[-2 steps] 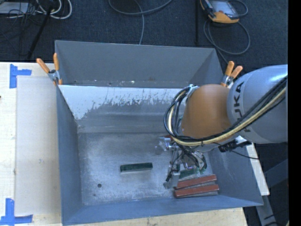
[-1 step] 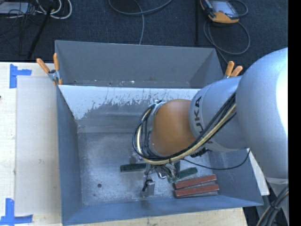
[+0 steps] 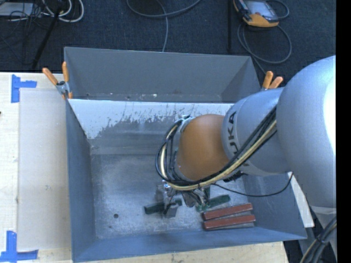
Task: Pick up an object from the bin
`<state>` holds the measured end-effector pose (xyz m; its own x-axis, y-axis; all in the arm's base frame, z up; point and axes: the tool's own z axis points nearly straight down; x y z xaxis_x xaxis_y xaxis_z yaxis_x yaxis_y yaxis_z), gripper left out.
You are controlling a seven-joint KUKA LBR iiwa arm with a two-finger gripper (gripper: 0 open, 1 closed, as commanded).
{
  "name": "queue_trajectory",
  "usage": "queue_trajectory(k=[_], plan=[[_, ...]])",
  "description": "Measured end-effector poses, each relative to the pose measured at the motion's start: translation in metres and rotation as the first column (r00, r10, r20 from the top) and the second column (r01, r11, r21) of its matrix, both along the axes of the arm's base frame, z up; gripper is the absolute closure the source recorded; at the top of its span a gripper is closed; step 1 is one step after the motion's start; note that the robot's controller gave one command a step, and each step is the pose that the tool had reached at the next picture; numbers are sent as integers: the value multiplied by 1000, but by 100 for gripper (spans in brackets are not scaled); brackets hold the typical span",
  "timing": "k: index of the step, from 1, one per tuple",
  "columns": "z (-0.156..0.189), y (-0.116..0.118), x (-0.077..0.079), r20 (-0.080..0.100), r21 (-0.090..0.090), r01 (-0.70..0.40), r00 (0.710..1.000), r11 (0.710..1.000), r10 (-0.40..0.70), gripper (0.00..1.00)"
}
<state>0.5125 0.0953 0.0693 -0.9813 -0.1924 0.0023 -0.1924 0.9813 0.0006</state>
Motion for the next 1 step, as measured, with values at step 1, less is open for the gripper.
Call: queue_trajectory(k=[1], plan=[[136, -23, 16, 11, 1, 46, 999, 999, -46, 100]])
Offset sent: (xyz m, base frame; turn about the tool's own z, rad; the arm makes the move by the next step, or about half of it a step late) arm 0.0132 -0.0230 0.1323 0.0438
